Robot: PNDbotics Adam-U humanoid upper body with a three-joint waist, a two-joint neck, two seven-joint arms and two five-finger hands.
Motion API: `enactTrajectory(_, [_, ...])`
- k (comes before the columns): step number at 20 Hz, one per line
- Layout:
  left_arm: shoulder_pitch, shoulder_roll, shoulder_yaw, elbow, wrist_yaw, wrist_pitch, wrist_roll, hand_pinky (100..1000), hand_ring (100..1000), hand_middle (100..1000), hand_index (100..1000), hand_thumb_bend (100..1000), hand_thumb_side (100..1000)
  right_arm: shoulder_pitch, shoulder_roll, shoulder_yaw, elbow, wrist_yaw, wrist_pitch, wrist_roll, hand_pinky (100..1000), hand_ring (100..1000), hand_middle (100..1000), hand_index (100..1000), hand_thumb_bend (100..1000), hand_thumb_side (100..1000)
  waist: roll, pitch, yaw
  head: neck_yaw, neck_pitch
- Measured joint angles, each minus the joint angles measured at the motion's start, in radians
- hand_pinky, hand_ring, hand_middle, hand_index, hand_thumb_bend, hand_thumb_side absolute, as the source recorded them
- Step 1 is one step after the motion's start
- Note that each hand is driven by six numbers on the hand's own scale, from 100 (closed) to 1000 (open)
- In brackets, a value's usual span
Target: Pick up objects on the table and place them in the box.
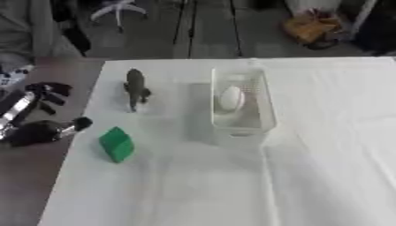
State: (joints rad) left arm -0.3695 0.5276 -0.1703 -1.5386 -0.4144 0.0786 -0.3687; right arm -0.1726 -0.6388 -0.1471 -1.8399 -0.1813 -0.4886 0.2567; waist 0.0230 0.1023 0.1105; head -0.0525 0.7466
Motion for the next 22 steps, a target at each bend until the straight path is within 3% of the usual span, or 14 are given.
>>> enactTrajectory(8, [-0.106, 0.009, -0.125, 0.151, -0.106, -0.013, -0.137, 650, 724, 736, 858, 899, 499, 0.0, 0.0, 0.001, 0.0, -0.002, 0.0, 0.004, 638, 740, 781, 890, 100, 531, 0.0, -0.004, 0.0, 0.001, 0.0])
enactTrajectory(13, [-0.128, 0.009, -0.135, 0.163, -0.197, -0.013, -0.167, 643, 714, 729, 855, 892, 495, 0.0, 0.0, 0.003, 0.0, -0.002, -0.002, 0.005, 638, 740, 781, 890, 100, 531, 0.0, -0.004, 0.0, 0.0, 0.0])
enactTrajectory(22, [-0.132, -0.029, -0.147, 0.164, -0.353, -0.029, -0.112, 636, 702, 717, 849, 878, 495, 0.0, 0.0, 0.006, 0.0, -0.002, -0.003, 0.006, 639, 740, 781, 890, 100, 531, 0.0, -0.004, 0.001, -0.005, 0.001])
